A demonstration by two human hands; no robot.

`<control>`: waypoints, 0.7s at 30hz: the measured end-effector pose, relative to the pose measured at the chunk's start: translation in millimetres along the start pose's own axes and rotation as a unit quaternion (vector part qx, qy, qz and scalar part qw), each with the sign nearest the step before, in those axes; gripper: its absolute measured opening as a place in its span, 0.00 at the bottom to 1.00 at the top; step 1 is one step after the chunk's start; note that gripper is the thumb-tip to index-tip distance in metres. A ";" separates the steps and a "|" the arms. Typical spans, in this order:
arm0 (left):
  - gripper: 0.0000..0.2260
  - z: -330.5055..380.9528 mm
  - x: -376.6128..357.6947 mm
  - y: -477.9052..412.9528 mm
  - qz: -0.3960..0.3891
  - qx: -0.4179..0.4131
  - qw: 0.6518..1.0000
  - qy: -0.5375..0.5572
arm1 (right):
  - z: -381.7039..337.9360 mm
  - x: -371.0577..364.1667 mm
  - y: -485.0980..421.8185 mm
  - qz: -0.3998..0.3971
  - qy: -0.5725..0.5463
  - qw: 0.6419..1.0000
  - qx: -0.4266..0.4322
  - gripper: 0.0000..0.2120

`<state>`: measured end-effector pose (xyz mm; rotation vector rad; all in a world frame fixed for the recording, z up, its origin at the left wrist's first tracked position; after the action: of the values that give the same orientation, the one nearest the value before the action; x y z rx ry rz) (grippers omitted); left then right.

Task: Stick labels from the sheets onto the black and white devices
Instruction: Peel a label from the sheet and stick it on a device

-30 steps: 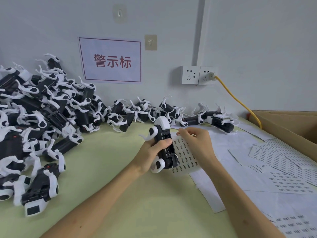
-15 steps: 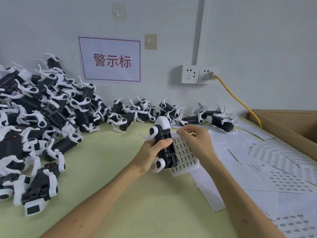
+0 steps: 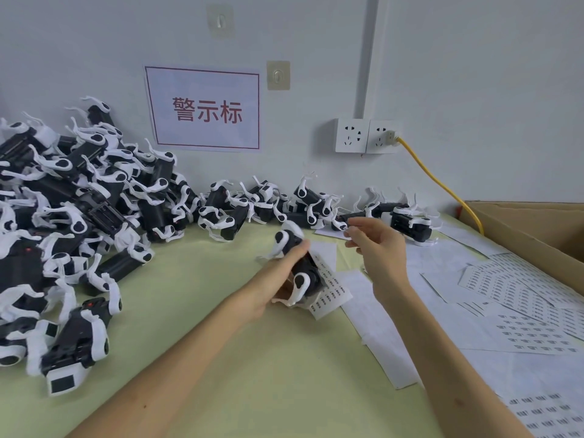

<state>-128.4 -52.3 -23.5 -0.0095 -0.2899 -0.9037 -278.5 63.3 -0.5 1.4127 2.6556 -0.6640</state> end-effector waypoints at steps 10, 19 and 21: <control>0.21 5.0 23.0 0.2 -0.033 0.069 0.979 0.190 | -0.4 -4.9 3.6 -0.037 -0.006 0.999 0.003 0.12; 0.24 6.4 19.6 3.7 0.004 0.080 0.995 0.054 | -0.3 -2.2 5.8 -0.019 0.002 1.000 0.017 0.14; 0.25 5.8 19.5 3.7 -0.010 0.081 0.996 0.039 | -0.9 -2.1 6.6 -0.018 0.007 1.000 0.018 0.14</control>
<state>-115.6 -64.3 -12.6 0.1786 -0.2892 -0.8953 -271.9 65.2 -1.4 1.3860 2.6984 -0.7120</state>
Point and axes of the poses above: each hand's wrist, its own y-axis away from the middle knuckle, its own x-axis out of the back of the hand, z = x × y, the point moved 1 cm from there along -y, towards the middle knuckle, and after that the axes turned 13 degrees about -y, right-handed, at the moved point
